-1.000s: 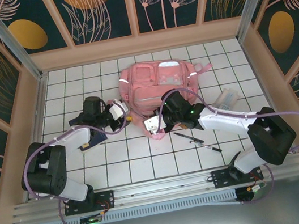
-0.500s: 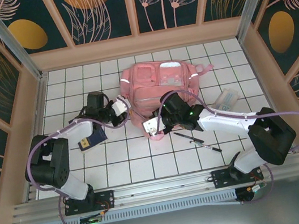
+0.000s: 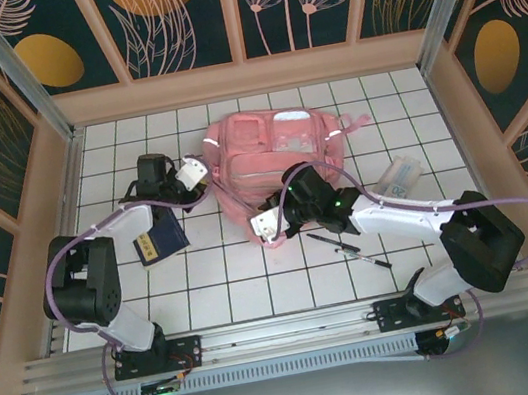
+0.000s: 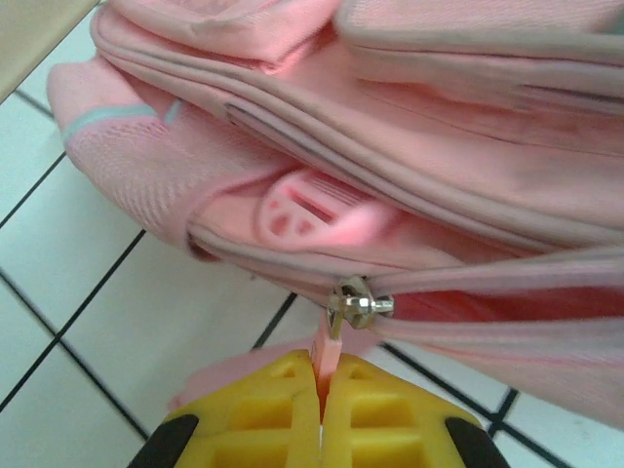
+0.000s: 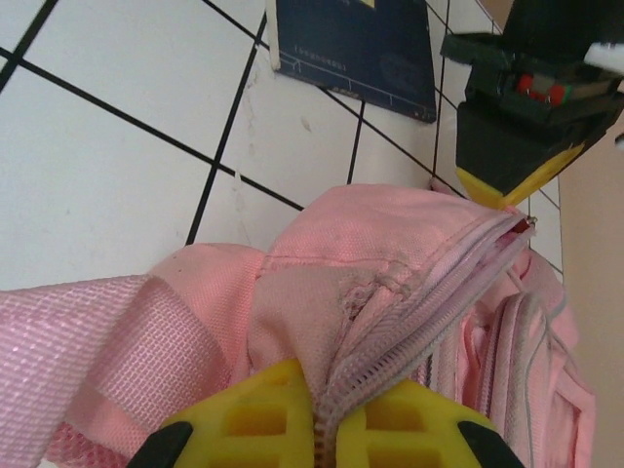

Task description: Pack the student bag

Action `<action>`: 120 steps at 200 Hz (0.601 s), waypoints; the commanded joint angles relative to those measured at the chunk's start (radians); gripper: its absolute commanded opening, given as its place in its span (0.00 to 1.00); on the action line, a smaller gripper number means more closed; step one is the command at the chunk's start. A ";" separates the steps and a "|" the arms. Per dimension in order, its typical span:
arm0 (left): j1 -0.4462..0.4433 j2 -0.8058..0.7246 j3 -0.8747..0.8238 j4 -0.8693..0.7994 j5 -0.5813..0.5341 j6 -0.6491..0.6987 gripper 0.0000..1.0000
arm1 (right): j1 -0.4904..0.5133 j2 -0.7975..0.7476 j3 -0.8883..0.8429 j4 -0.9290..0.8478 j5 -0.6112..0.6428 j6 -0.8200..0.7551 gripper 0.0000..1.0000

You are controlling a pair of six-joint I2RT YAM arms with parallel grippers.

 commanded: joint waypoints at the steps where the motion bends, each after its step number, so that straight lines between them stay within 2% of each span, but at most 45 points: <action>1: 0.040 0.086 0.091 0.016 -0.168 -0.044 0.00 | 0.029 -0.035 -0.003 0.040 -0.055 -0.041 0.00; 33: 0.049 0.210 0.175 -0.026 -0.259 -0.089 0.00 | 0.084 -0.015 0.018 0.024 -0.043 -0.059 0.00; 71: 0.055 0.286 0.232 -0.056 -0.292 -0.095 0.00 | 0.100 -0.051 0.010 0.033 -0.052 -0.055 0.00; 92: 0.056 0.281 0.245 -0.075 -0.260 -0.089 0.00 | 0.094 -0.061 0.004 0.035 -0.047 -0.044 0.00; 99: 0.057 0.262 0.237 -0.069 -0.236 -0.097 0.07 | 0.091 -0.058 0.002 0.043 -0.044 -0.037 0.00; 105: 0.061 0.239 0.226 -0.063 -0.188 -0.094 0.13 | 0.088 -0.053 -0.002 0.059 -0.040 -0.023 0.14; 115: 0.064 0.192 0.196 -0.040 -0.116 -0.087 0.24 | 0.083 -0.040 -0.001 0.081 -0.026 0.024 0.43; 120: 0.065 0.171 0.181 -0.026 -0.090 -0.085 0.29 | 0.080 -0.036 0.011 0.075 -0.017 0.051 0.64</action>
